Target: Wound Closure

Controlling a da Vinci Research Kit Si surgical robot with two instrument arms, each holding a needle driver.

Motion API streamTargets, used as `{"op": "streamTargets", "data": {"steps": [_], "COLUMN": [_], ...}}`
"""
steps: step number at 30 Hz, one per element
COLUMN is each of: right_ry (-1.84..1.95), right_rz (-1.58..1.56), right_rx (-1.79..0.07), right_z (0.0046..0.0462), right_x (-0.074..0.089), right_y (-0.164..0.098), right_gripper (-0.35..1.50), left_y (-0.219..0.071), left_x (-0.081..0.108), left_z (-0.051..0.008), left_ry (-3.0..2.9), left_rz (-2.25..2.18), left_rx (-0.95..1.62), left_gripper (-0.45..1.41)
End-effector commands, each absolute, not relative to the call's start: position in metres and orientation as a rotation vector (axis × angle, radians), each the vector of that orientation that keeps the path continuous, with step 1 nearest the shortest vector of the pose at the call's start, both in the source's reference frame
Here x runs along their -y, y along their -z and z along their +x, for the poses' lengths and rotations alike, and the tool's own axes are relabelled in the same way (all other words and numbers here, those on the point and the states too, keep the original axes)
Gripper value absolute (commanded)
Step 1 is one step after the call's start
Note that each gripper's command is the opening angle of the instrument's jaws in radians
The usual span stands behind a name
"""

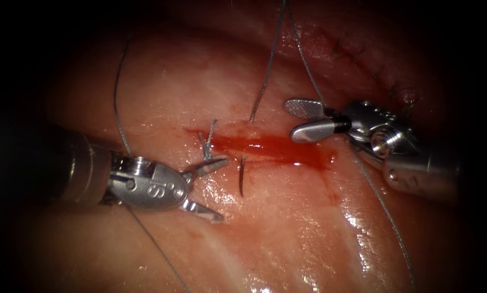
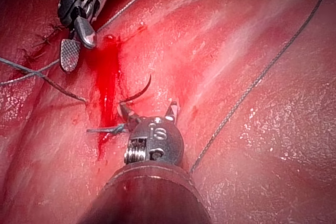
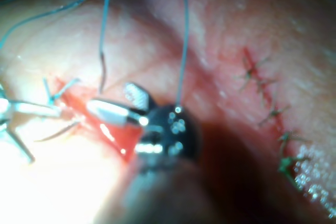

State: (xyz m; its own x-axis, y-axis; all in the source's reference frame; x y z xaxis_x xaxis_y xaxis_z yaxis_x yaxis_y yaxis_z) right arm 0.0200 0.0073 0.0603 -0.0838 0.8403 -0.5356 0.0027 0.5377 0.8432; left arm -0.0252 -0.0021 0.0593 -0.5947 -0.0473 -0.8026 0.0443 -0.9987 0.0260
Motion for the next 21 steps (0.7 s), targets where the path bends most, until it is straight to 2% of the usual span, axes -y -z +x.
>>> {"op": "streamTargets", "data": {"steps": [1,21], "right_ry": [-0.82,-0.801], "right_rz": [0.762,0.761], "right_rx": [-1.502,-1.506], "right_z": [0.0207,0.0199], "right_x": [-0.007,-0.0056], "right_y": [-0.061,-0.0616], "right_gripper": [1.38,1.33], "left_y": [-0.06,-0.0621], "left_x": [0.0025,0.0003], "left_z": [-0.026,-0.0289], "left_ry": [2.73,2.59], "left_rz": [1.412,1.531], "left_rx": [0.017,0.061], "left_gripper": [0.49,0.34]}}
